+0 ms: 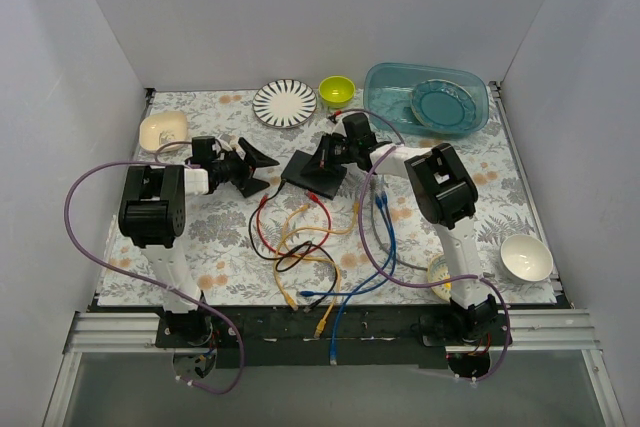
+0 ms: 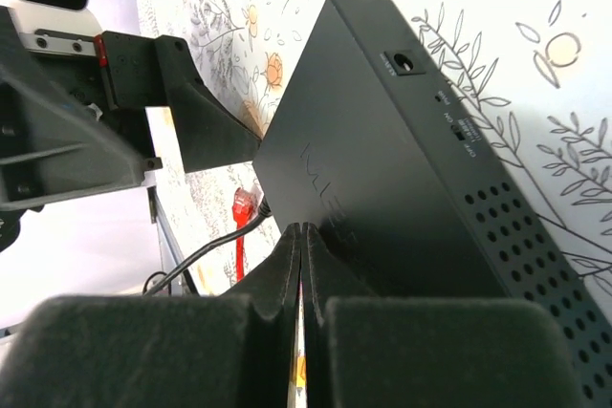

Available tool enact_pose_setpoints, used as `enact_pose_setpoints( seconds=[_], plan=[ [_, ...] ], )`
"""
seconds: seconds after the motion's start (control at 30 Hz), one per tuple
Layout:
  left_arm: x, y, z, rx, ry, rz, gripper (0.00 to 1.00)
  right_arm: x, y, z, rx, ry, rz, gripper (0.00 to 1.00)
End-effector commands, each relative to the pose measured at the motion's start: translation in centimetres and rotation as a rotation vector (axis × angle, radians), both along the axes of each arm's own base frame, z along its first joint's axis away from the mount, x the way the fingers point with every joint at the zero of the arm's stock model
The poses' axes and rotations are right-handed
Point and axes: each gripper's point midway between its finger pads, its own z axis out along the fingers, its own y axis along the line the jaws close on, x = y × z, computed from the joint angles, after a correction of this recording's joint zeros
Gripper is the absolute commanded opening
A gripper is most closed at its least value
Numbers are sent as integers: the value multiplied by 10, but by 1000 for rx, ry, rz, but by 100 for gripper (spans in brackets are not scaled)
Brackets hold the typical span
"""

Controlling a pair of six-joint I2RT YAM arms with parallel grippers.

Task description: Pull the plug from the switch port

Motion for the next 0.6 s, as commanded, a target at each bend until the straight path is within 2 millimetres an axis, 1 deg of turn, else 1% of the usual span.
enact_pose_setpoints(
  seconds=[0.0,0.03,0.07,0.1,0.17,0.3,0.37,0.4,0.47,0.5,0.57],
  plan=[
    [-1,-1,-17,62,-1,-25,75,10,-15,-13,-98,-12,-45,1],
    [-5,-2,-22,88,21,-38,59,11,-16,-14,-102,-14,-47,1],
    [-3,-5,-24,122,17,-46,53,12,-18,-15,-107,-12,-52,1],
    [0,-6,-22,140,3,-57,47,12,-18,-16,-111,-10,-53,1],
    [-2,-11,-25,166,-4,-81,40,13,-20,-16,-114,-7,-55,1],
    [-5,-16,-34,164,12,-95,39,13,-20,-19,-117,1,-53,1],
    [-4,-17,-35,158,8,-100,37,13,-21,-20,-126,0,-52,1],
    [-4,-17,-38,156,14,-100,35,13,-21,-20,-129,-3,-51,1],
    [-1,-18,-38,153,11,-98,31,12,-22,-22,-139,5,-54,1],
    [-1,-17,-39,151,15,-95,27,12,-23,-23,-143,4,-55,1],
    [0,-17,-40,153,15,-90,24,12,-23,-24,-143,4,-53,1]
  ],
)
